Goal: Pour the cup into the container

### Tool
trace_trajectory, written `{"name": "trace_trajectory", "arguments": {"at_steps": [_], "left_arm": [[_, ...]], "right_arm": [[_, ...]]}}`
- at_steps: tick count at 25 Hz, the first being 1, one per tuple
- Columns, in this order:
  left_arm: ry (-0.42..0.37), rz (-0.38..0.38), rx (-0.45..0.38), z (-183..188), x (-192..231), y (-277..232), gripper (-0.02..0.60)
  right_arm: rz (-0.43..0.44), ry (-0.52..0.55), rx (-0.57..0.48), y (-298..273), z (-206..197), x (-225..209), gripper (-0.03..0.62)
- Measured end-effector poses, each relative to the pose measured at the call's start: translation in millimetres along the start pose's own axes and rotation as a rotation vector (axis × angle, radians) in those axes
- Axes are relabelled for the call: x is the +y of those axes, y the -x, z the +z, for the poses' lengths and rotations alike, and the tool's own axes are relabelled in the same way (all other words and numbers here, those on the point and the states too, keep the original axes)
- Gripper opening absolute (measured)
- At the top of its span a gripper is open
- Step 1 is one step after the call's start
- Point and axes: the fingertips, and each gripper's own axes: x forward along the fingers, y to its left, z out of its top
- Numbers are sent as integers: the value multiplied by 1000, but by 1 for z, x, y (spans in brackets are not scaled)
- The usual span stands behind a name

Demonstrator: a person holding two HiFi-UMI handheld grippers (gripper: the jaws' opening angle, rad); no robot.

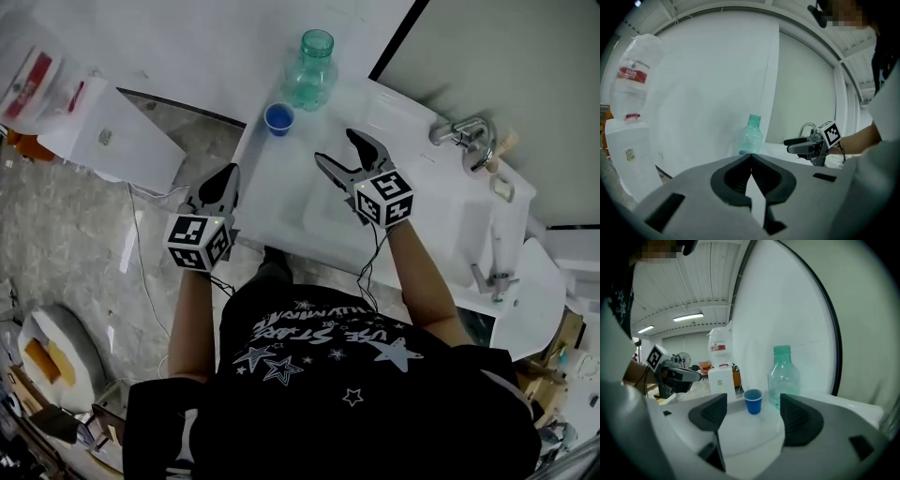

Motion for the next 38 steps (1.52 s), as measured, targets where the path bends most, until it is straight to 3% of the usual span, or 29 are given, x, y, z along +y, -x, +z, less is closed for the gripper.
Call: {"name": "trace_trajectory", "arguments": {"at_steps": [8,17,26,38], "left_arm": [[22,-14,27,6,41,-33,11],[53,-20,78,-5,80,-56,11],[64,-27,102,-10,98,-71,11],[68,-44,121,-14,100,-81,11]], "right_arm": [[90,111,160,-74,-29,5,380],[148,152,269,-127,-63,12,376],[166,165,231,-162,-61,20,359],[113,133,187,-183,-62,14,338]]}}
